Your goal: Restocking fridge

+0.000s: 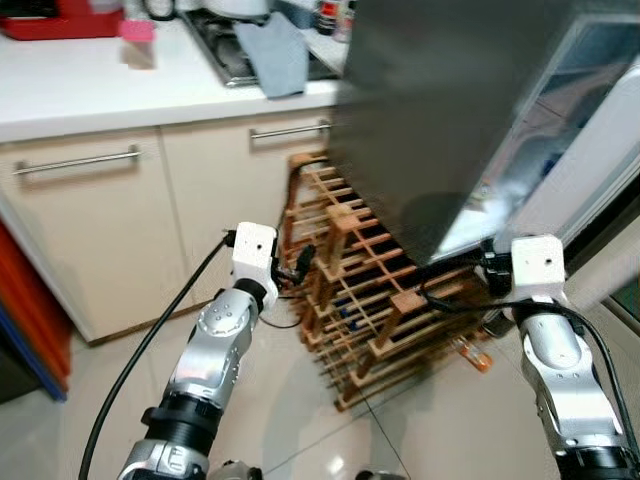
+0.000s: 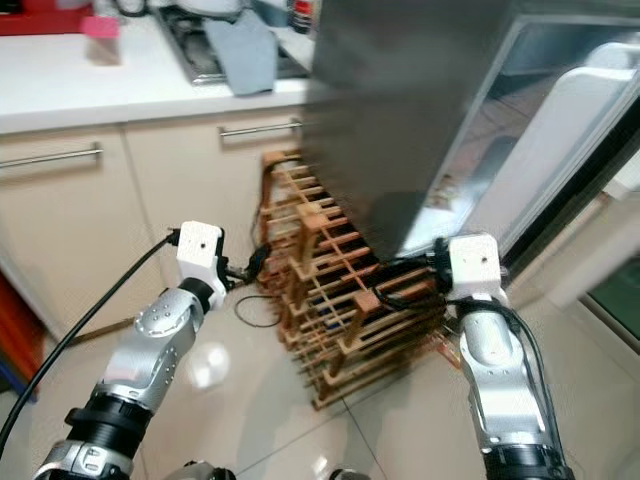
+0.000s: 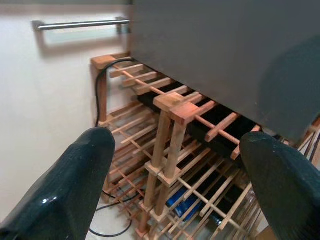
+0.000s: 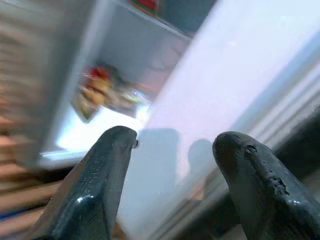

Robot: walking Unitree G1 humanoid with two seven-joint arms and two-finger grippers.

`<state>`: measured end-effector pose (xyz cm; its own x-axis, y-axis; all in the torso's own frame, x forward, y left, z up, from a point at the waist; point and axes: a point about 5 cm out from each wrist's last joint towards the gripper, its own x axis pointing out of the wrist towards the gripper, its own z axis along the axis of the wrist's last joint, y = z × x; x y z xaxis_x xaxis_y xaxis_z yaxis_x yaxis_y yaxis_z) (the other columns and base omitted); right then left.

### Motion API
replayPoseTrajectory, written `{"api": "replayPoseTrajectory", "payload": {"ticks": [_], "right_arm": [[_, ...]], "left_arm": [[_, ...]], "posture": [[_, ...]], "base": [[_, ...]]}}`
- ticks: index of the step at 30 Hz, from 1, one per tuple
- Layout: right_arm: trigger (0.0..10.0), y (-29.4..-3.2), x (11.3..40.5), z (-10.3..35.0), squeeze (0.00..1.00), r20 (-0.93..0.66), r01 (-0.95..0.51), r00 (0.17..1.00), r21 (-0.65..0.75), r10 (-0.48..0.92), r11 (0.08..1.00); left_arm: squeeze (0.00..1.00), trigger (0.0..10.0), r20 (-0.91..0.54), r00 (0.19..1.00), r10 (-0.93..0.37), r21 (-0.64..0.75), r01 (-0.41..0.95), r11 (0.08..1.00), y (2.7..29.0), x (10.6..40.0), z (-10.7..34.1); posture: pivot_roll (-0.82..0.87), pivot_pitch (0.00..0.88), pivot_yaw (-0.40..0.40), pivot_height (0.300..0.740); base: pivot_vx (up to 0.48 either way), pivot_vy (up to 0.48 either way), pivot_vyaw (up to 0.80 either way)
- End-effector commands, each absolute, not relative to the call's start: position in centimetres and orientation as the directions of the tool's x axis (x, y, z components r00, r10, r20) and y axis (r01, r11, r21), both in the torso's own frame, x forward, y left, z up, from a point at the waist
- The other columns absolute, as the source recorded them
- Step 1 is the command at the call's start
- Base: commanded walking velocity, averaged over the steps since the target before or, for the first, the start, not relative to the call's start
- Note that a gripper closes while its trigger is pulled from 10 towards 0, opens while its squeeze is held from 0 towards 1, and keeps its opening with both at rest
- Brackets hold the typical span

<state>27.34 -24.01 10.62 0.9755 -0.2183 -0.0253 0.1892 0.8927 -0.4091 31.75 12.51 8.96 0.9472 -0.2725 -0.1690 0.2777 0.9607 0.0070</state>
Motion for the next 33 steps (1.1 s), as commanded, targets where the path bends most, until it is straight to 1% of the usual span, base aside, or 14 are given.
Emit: {"api": "replayPoseTrajectory", "payload": {"ticks": [1, 3, 4, 5, 6, 8, 12, 16, 17, 18, 22, 27, 28, 33], "right_arm": [[10.0, -25.7, 27.1, 12.3, 0.00, 0.046, 0.276, 0.957, -0.440, -0.285, 0.855], [10.0, -24.8, 27.5, 12.4, 0.00, 0.043, 0.223, 0.974, -0.380, -0.223, 0.898], [10.0, -22.9, 28.2, 12.5, 0.00, 0.040, 0.112, 0.994, -0.288, -0.105, 0.951], [10.0, -22.9, 28.2, 12.5, 0.00, 0.040, 0.112, 0.994, -0.288, -0.105, 0.951], [10.0, -21.7, 28.7, 12.8, 0.00, 0.051, 0.051, 0.998, -0.249, -0.039, 0.967], [10.0, -21.5, 28.9, 12.9, 0.00, 0.055, 0.048, 0.998, -0.245, -0.035, 0.968], [10.0, -20.3, 30.8, 13.1, 0.00, 0.021, -0.047, 0.998, -0.143, 0.051, 0.989], [10.0, -23.7, 31.5, 13.2, 0.00, -0.017, 0.087, 0.996, -0.191, -0.092, 0.978], [10.0, -26.5, 31.3, 12.8, 0.00, -0.048, 0.173, 0.981, -0.208, -0.187, 0.963], [10.0, -26.5, 31.3, 12.8, 0.00, -0.048, 0.173, 0.981, -0.208, -0.187, 0.963], [10.0, -32.0, 29.9, 12.4, 0.00, -0.087, 0.334, 0.927, -0.245, -0.364, 0.910], [10.0, -36.8, 27.4, 13.0, 0.00, -0.064, 0.479, 0.848, -0.333, -0.526, 0.813], [10.0, -36.8, 27.4, 13.0, 0.00, -0.064, 0.479, 0.848, -0.333, -0.526, 0.813], [10.0, -42.1, 23.1, 13.9, 0.00, 0.024, 0.677, 0.636, -0.497, -0.771, 0.543]], "left_arm": [[0.00, 10.0, -0.164, 0.955, -0.246, 0.015, 0.252, 0.968, 12.8, 32.1, 9.2], [0.00, 10.0, -0.165, 0.958, -0.233, 0.019, 0.240, 0.971, 13.0, 32.2, 9.1], [0.00, 10.0, -0.169, 0.960, -0.222, 0.026, 0.229, 0.973, 13.1, 32.2, 9.1], [0.00, 10.0, -0.169, 0.960, -0.222, 0.026, 0.229, 0.973, 13.1, 32.2, 9.1], [0.00, 10.0, -0.173, 0.961, -0.216, 0.035, 0.225, 0.974, 13.1, 32.2, 9.0], [0.00, 10.0, -0.175, 0.961, -0.215, 0.039, 0.225, 0.974, 13.0, 32.3, 9.0], [0.00, 10.0, -0.177, 0.959, -0.220, 0.045, 0.231, 0.972, 12.9, 32.5, 9.0], [0.00, 10.0, -0.173, 0.959, -0.224, 0.048, 0.236, 0.971, 12.9, 32.6, 9.1], [0.00, 10.0, -0.180, 0.958, -0.221, 0.052, 0.234, 0.971, 13.1, 32.6, 8.9], [0.00, 10.0, -0.180, 0.958, -0.221, 0.052, 0.234, 0.971, 13.1, 32.6, 8.9], [0.00, 10.0, -0.192, 0.956, -0.222, 0.054, 0.236, 0.970, 13.2, 32.4, 8.6], [0.00, 10.0, -0.198, 0.954, -0.227, 0.057, 0.242, 0.969, 13.2, 32.3, 8.4], [0.00, 10.0, -0.198, 0.954, -0.227, 0.057, 0.242, 0.969, 13.2, 32.3, 8.4], [0.00, 10.0, -0.204, 0.951, -0.231, 0.059, 0.248, 0.967, 13.3, 32.4, 8.3]], "posture": [[-0.09, 0.000, -0.065, 0.740], [-0.09, 0.000, -0.060, 0.740], [-0.09, 0.000, -0.054, 0.740], [-0.09, 0.000, -0.054, 0.740], [-0.09, 0.000, -0.049, 0.740], [-0.09, 0.000, -0.047, 0.740], [-0.08, 0.000, -0.040, 0.740], [-0.08, 0.000, -0.040, 0.740], [-0.08, 0.000, -0.040, 0.740], [-0.08, 0.000, -0.040, 0.740], [-0.09, 0.000, -0.036, 0.740], [-0.10, 0.000, -0.033, 0.740], [-0.10, 0.000, -0.033, 0.740], [-0.11, 0.000, -0.026, 0.740]], "base": [[0.000, 0.000, 0.00], [0.000, 0.000, 0.00], [0.000, 0.000, 0.00], [0.000, 0.000, 0.00], [0.000, 0.000, 0.00], [0.000, 0.000, 0.00], [0.000, 0.000, 0.00], [0.000, 0.000, 0.00], [0.000, 0.000, 0.00], [0.000, 0.000, 0.00], [0.000, 0.000, 0.00], [0.000, 0.000, 0.00], [0.000, 0.000, 0.00], [0.000, 0.000, 0.00]]}}
